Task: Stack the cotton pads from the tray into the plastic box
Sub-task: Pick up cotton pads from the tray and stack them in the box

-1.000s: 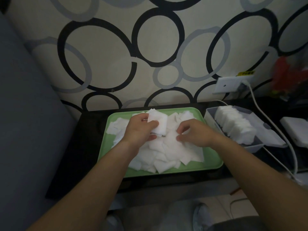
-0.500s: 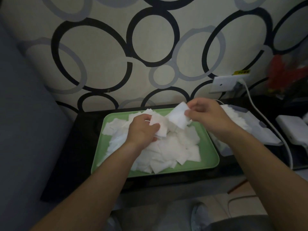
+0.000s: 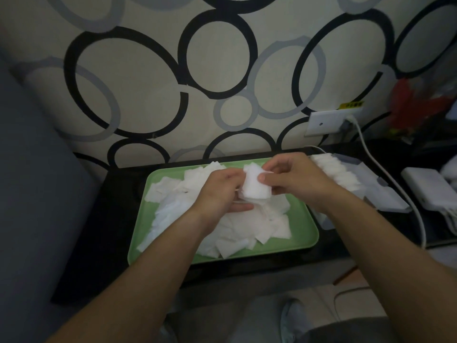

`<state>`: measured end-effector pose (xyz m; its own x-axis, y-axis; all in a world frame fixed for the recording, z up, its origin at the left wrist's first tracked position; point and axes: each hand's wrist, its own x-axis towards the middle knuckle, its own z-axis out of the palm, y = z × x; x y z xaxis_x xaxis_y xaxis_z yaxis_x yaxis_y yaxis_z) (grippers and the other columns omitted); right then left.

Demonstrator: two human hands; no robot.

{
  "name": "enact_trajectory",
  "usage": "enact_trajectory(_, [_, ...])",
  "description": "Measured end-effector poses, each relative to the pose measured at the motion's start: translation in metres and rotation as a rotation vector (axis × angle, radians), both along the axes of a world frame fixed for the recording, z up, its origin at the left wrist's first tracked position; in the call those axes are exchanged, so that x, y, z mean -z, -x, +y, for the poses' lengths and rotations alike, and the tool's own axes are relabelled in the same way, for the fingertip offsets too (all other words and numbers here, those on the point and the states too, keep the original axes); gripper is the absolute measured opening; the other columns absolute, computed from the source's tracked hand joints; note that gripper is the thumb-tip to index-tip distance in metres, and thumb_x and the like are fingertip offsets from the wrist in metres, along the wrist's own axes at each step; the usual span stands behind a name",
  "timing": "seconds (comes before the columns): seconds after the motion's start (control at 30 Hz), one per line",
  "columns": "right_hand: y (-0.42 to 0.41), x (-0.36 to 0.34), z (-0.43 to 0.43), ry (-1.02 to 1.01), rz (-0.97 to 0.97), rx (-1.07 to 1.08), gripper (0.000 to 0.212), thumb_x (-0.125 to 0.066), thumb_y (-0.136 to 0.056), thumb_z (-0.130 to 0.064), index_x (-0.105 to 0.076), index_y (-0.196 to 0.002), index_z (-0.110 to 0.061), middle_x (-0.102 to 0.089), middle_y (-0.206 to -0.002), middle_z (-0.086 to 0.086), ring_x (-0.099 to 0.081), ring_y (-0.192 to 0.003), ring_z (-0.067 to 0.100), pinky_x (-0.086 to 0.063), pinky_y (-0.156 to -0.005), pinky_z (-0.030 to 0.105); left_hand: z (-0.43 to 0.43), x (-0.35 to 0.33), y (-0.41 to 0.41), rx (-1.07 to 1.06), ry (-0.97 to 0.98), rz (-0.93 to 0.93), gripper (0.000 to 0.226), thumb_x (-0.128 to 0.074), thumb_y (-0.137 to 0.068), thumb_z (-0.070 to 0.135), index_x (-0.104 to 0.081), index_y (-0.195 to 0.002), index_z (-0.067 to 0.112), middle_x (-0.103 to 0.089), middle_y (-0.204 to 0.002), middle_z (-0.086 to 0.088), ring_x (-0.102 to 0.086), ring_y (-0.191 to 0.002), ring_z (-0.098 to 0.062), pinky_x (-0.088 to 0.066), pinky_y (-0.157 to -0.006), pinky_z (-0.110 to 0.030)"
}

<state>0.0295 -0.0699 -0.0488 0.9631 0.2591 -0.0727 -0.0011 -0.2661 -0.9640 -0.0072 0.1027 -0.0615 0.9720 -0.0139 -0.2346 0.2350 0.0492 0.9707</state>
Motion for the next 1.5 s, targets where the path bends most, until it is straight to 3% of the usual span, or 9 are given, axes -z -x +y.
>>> enact_trajectory(0.1, [-0.002, 0.002, -0.001, 0.102, -0.068, 0.026, 0.018, -0.078, -0.082, -0.011, -0.068, -0.090, 0.001, -0.066, -0.070, 0.010, -0.062, -0.059, 0.015, -0.052, -0.055, 0.022, -0.006, 0.001, -0.001, -0.006, 0.005, 0.007, 0.021, -0.062, -0.097, 0.036, -0.073, -0.102, 0.019, -0.076, -0.101, -0.007, -0.075, -0.091, -0.022, -0.062, -0.070, -0.035])
enact_trajectory(0.23, [-0.013, 0.016, -0.017, 0.458, -0.249, 0.122, 0.009, -0.072, -0.088, -0.021, -0.071, -0.092, -0.013, -0.070, -0.083, -0.002, -0.062, -0.063, 0.004, -0.046, -0.057, 0.012, -0.010, 0.010, -0.006, -0.082, -0.120, -0.079, 0.012, -0.070, -0.090, 0.011, -0.068, -0.098, 0.020, -0.075, -0.100, -0.004, -0.072, -0.094, -0.021, -0.061, -0.070, -0.029])
enact_trajectory(0.33, [-0.017, 0.023, -0.026, 0.740, -0.223, -0.047, 0.029, -0.072, -0.086, -0.018, -0.068, -0.115, -0.026, -0.066, -0.114, -0.008, -0.057, -0.089, 0.006, -0.045, -0.082, 0.020, -0.007, 0.013, -0.012, -0.146, -0.146, -0.079, 0.019, -0.069, -0.090, 0.008, -0.066, -0.090, 0.026, -0.072, -0.101, -0.004, -0.069, -0.097, -0.023, -0.063, -0.077, -0.037])
enact_trajectory(0.43, [-0.012, 0.025, -0.022, 0.919, -0.190, -0.231, 0.053, -0.080, -0.077, -0.028, -0.060, -0.125, -0.036, -0.057, -0.124, -0.013, -0.053, -0.110, 0.010, -0.047, -0.097, 0.032, -0.002, 0.015, -0.014, -0.149, -0.135, -0.078, 0.017, -0.069, -0.090, 0.008, -0.066, -0.092, 0.024, -0.072, -0.102, -0.005, -0.069, -0.098, -0.024, -0.062, -0.080, -0.039])
enact_trajectory(0.7, [-0.009, 0.019, -0.020, 1.003, -0.203, -0.307, 0.026, -0.077, -0.076, -0.033, -0.066, -0.099, -0.035, -0.056, -0.101, -0.013, -0.057, -0.095, 0.012, -0.052, -0.084, 0.033, 0.001, 0.017, -0.016, -0.156, -0.165, -0.086, 0.022, -0.068, -0.090, 0.009, -0.066, -0.111, 0.017, -0.072, -0.107, -0.007, -0.069, -0.099, -0.023, -0.062, -0.081, -0.039])
enact_trajectory(0.8, [-0.007, 0.015, -0.022, 0.903, -0.184, -0.294, 0.012, -0.074, -0.080, -0.026, -0.070, -0.091, -0.025, -0.064, -0.093, -0.008, -0.062, -0.086, 0.012, -0.055, -0.081, 0.034, 0.004, 0.017, -0.016, -0.164, -0.160, -0.083, 0.018, -0.068, -0.091, 0.009, -0.066, -0.107, 0.017, -0.071, -0.104, -0.006, -0.069, -0.096, -0.023, -0.062, -0.076, -0.034])
enact_trajectory(0.93, [-0.001, 0.006, -0.024, 0.320, -0.072, -0.129, 0.009, -0.075, -0.084, -0.018, -0.073, -0.090, -0.012, -0.071, -0.084, -0.001, -0.065, -0.077, 0.012, -0.050, -0.072, 0.029, 0.008, 0.017, -0.016, -0.204, -0.137, -0.069, 0.018, -0.068, -0.091, 0.009, -0.067, -0.108, 0.014, -0.072, -0.103, -0.007, -0.070, -0.091, -0.022, -0.060, -0.065, -0.027])
enact_trajectory(1.1, [0.004, 0.007, -0.010, -0.116, 0.169, -0.056, 0.025, -0.072, -0.087, -0.014, -0.070, -0.112, -0.011, -0.075, -0.102, 0.008, -0.068, -0.088, 0.019, -0.053, -0.075, 0.029, 0.003, 0.017, -0.013, -0.196, -0.068, -0.034, 0.026, -0.075, -0.086, 0.015, -0.070, -0.111, 0.012, -0.075, -0.103, -0.007, -0.072, -0.094, -0.023, -0.061, -0.080, -0.038])
enact_trajectory(1.5, [0.005, 0.008, 0.011, -0.219, 0.241, 0.051, 0.021, -0.080, -0.080, -0.018, -0.069, -0.096, -0.010, -0.075, -0.084, 0.008, -0.070, -0.070, 0.015, -0.053, -0.063, 0.026, -0.007, 0.007, -0.007, -0.139, 0.123, 0.014, 0.025, -0.067, -0.091, 0.014, -0.069, -0.116, 0.014, -0.075, -0.109, -0.011, -0.072, -0.101, -0.025, -0.058, -0.067, -0.024])
